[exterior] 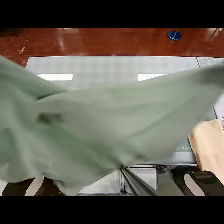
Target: Fold the shirts.
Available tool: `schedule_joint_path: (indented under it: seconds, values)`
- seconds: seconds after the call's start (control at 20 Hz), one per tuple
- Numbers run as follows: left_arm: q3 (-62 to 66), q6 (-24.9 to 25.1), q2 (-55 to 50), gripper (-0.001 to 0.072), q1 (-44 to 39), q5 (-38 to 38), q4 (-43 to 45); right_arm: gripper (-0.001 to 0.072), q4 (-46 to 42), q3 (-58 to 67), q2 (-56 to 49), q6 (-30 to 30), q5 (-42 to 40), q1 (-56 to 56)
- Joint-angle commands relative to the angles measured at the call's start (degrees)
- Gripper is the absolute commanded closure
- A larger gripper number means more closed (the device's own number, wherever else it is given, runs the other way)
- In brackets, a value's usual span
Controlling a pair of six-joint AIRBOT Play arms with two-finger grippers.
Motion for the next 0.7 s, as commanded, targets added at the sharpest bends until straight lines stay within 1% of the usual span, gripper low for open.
schedule_joint_path:
  seconds: [0.0, 0.05, 0.15, 0.25, 0.35, 0.4, 0.5, 0.65]
  values:
    - [-13.27, -0.26, -7.26, 0.0681, -0.79, 11.47, 3.39, 0.0696, 0.70, -15.02, -3.76, -1.84, -10.73, 0.02]
    - [-15.52, -0.26, -11.10, 0.0681, -0.79, 16.74, 3.28, 0.0696, 0.68, -17.20, -6.97, -3.32, -13.70, 0.02]
    - [-16.79, -2.05, -20.31, 0.0681, -0.79, 23.78, 2.73, 0.0696, 0.85, -17.70, -15.13, -5.27, -19.06, 0.00]
    - [-16.35, -2.19, -29.97, 0.0681, -0.79, 29.27, -1.42, 0.0696, 1.29, -16.61, -24.87, -5.86, -25.83, 0.00]
    - [-14.56, -2.19, -38.91, 0.0680, -0.79, 34.14, -6.49, 0.0695, 1.22, -12.96, -34.73, -5.81, -30.47, 0.00]
    - [-12.85, -2.21, -43.10, 0.0681, -0.79, 35.47, -8.66, 0.0695, 1.27, -10.21, -39.43, -5.79, -31.80, 0.00]
    - [-8.85, -2.19, -49.79, 0.0680, -0.90, 35.87, -12.37, 0.0694, 1.36, -2.67, -48.68, -3.85, -32.74, -0.07]
    - [-3.96, -2.19, -55.39, 0.0680, -1.40, 35.12, -16.39, 0.0691, 3.74, 6.43, -58.21, 1.97, -32.50, -1.75]
